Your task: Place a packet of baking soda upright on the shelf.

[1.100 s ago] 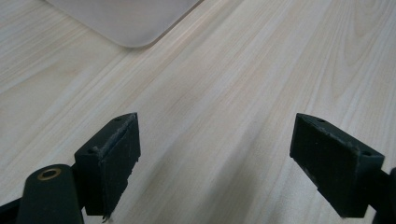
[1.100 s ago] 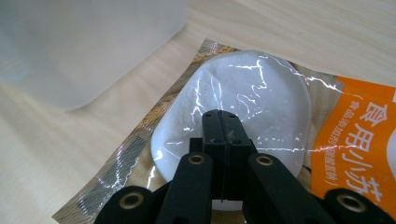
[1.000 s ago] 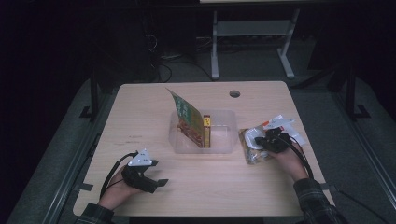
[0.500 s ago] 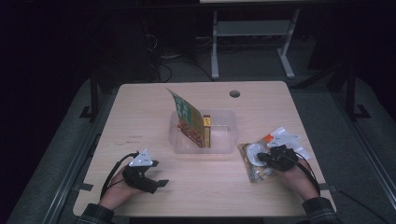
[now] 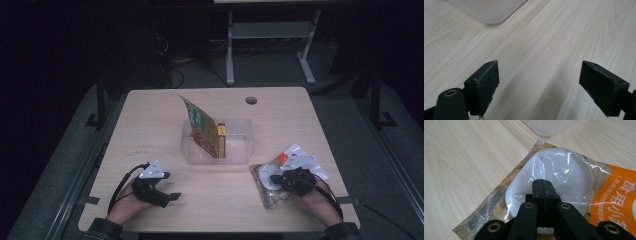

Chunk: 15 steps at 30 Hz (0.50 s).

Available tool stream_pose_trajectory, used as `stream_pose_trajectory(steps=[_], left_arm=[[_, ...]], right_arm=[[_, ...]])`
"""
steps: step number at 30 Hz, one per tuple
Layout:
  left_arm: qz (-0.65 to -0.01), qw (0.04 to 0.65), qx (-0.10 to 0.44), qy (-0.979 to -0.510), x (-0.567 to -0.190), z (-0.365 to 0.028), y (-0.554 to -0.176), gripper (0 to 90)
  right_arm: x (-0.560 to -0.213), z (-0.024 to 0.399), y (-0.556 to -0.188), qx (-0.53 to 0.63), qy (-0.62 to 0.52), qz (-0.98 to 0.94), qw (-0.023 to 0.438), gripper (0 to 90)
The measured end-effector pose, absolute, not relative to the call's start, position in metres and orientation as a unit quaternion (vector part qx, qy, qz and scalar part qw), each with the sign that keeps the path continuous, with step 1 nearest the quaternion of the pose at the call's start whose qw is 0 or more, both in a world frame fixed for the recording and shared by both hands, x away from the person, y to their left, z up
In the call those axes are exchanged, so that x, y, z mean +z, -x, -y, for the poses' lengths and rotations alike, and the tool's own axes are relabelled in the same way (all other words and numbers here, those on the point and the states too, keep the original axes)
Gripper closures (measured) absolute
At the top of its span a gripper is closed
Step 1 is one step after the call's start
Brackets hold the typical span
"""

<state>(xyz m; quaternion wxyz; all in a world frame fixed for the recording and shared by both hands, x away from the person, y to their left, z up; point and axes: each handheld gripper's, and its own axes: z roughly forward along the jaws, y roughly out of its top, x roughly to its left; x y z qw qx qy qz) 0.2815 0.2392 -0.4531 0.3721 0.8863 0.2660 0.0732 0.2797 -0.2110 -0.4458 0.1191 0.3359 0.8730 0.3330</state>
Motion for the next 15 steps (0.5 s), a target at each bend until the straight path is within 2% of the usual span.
stream_pose_trajectory(steps=[15], left_arm=[[-0.265, 0.373, 0.072, -0.886, -0.4536, -0.2376, -0.2812, 15.7]], right_arm=[[-0.4436, 0.2047, -0.278, 0.357, -0.278, -0.889, 0.072, 89.9]])
